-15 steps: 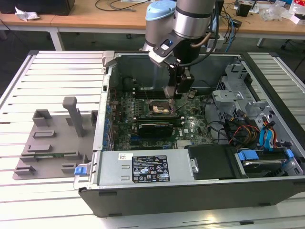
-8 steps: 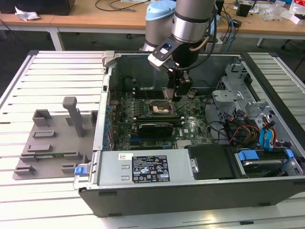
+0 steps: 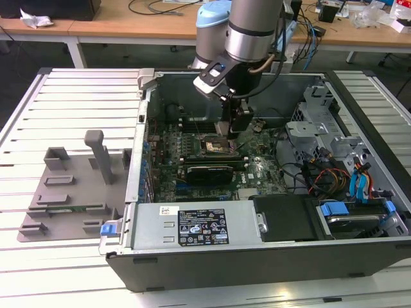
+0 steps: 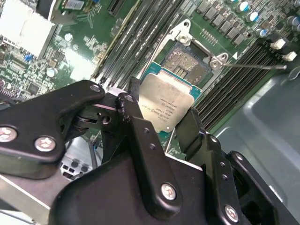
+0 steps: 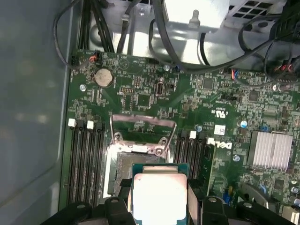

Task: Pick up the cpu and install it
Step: 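Place the cpu into insertion slot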

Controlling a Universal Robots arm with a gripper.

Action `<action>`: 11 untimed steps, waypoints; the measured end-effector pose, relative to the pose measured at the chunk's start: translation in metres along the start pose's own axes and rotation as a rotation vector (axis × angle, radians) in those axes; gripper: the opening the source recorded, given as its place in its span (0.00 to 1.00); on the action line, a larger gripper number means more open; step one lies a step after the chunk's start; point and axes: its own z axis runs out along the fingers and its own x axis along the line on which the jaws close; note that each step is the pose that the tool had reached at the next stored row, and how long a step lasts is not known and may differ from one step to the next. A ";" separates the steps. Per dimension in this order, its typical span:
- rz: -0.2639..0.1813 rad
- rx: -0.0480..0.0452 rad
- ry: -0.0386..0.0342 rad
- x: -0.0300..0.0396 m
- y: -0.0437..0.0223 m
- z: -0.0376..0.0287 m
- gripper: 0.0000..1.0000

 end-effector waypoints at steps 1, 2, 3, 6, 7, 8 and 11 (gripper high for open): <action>0.000 0.0001 -0.0001 0.0004 -0.0016 0.0005 0.55; 0.000 0.0000 0.0000 0.0008 -0.0039 0.0013 0.55; 0.000 0.0000 0.0000 0.0013 -0.0066 0.0023 0.55; 0.000 0.0000 -0.0001 0.0027 -0.0152 0.0050 0.55; 0.000 0.0001 -0.0002 0.0032 -0.0172 0.0055 0.55; 0.000 0.0002 -0.0003 0.0038 -0.0192 0.0060 0.55; 0.001 0.0001 -0.0001 0.0084 -0.0208 0.0074 0.55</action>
